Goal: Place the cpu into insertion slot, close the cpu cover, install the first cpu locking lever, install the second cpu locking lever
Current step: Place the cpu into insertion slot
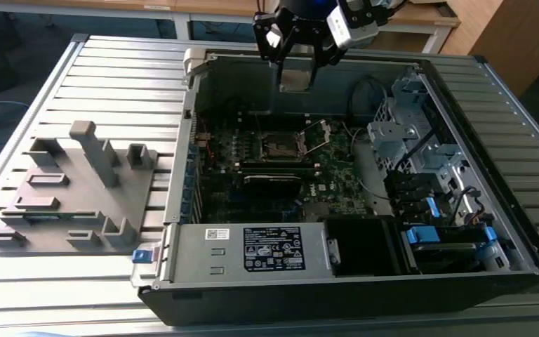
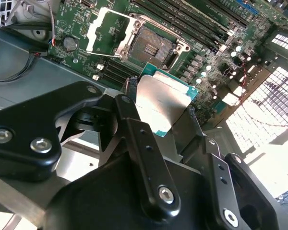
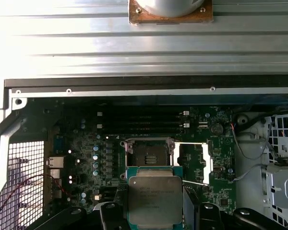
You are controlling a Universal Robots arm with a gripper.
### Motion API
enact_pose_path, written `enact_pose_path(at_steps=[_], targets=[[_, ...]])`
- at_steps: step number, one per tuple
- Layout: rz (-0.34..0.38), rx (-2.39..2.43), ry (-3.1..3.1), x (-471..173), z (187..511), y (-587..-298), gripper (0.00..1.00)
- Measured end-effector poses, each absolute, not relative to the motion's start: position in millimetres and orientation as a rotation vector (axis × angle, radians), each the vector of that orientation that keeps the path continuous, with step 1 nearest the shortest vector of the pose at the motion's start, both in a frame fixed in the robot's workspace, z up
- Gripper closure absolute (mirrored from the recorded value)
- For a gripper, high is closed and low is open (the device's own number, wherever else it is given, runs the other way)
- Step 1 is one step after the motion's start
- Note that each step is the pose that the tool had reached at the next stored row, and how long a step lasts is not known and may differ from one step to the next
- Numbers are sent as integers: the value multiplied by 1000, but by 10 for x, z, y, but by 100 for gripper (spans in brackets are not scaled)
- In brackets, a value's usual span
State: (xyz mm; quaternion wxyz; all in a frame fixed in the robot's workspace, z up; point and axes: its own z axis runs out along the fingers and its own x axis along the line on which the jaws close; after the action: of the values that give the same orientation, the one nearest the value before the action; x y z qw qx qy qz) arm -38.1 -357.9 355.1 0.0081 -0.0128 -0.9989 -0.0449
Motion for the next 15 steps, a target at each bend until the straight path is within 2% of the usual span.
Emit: enact_pose_path(at_steps=[15], targets=[[-140, -40, -3122, -381, 3485, -3579, 46]])
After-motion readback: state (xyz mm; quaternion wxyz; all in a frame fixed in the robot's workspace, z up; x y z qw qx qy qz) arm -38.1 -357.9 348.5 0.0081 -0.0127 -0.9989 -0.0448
